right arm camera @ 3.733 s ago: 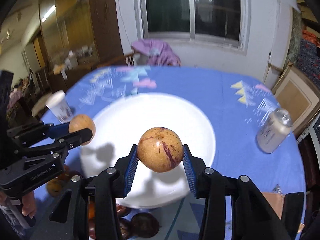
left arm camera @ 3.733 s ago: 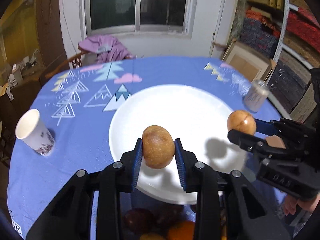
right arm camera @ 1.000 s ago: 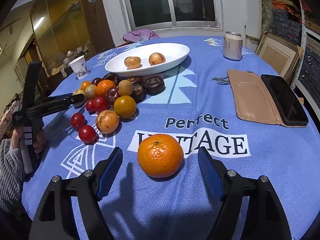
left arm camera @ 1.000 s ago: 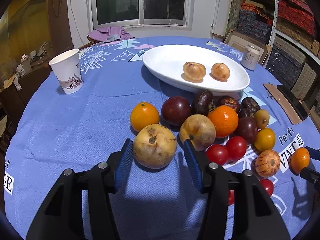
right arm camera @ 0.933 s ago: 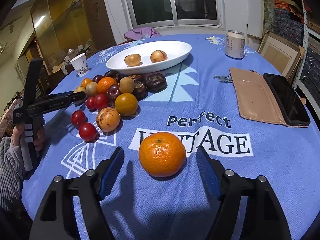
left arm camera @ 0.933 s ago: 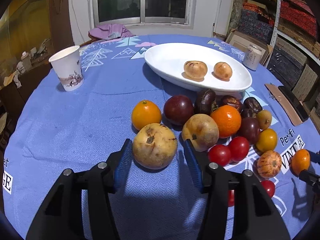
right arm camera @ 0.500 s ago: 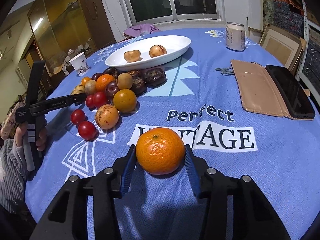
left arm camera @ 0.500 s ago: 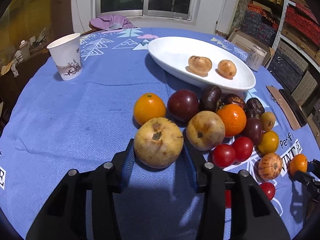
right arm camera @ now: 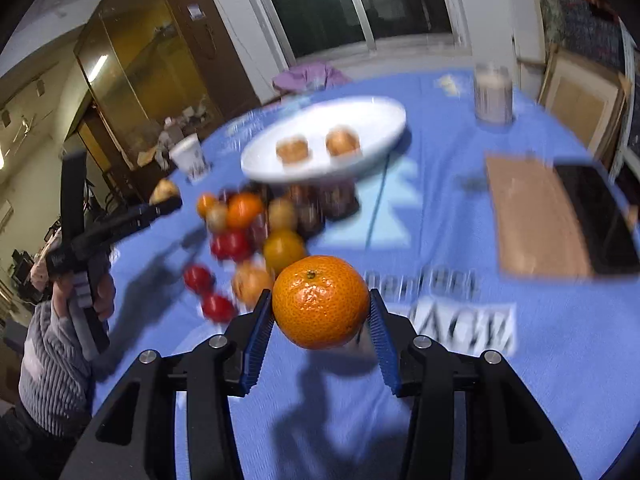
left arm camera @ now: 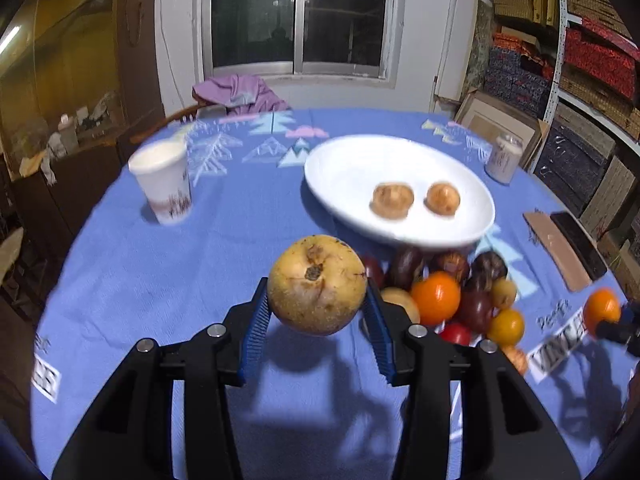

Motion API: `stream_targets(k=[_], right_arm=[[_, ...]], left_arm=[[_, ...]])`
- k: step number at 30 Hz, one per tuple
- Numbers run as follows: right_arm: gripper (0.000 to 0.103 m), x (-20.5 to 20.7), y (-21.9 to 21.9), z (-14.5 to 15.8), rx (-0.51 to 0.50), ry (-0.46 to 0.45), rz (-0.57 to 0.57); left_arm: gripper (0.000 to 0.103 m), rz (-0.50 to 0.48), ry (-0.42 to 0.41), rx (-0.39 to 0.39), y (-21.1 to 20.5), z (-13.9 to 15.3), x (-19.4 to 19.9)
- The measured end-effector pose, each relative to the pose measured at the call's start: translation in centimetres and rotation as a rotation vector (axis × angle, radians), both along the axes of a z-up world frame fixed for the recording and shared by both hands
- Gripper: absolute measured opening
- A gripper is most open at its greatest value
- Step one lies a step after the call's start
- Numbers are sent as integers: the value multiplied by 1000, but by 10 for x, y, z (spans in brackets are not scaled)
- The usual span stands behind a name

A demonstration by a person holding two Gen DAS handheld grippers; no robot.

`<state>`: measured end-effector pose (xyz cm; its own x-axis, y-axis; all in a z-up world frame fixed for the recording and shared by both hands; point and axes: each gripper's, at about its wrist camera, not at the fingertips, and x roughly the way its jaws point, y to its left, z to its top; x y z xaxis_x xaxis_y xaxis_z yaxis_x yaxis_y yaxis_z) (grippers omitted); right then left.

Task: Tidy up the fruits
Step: 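Lift both fruits over the white plate and open both tools to release them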

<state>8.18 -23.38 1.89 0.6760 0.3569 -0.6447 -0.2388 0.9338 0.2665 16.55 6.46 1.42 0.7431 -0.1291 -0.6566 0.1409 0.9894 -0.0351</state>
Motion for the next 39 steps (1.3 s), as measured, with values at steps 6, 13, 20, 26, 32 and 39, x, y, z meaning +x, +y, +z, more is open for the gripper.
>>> stream_targets(k=[6, 13, 20, 26, 32, 39], right_arm=[[48, 80, 12, 67, -26, -134, -42], [48, 205, 35, 23, -81, -3, -80], [48, 265, 52, -23, -137, 88, -53], [49, 275, 55, -41, -146, 122, -45], [51, 280, 52, -52, -156, 149, -60], [58, 256, 37, -6, -75, 45, -98]], left_arm=[[45, 9, -43, -2, -18, 50, 58], [45, 4, 42, 18, -46, 20, 140], [45, -19, 136, 27, -61, -29, 192], [45, -20, 197, 9, -58, -48, 210], [75, -26, 160, 12, -64, -41, 208], [76, 15, 124, 5, -54, -20, 191]])
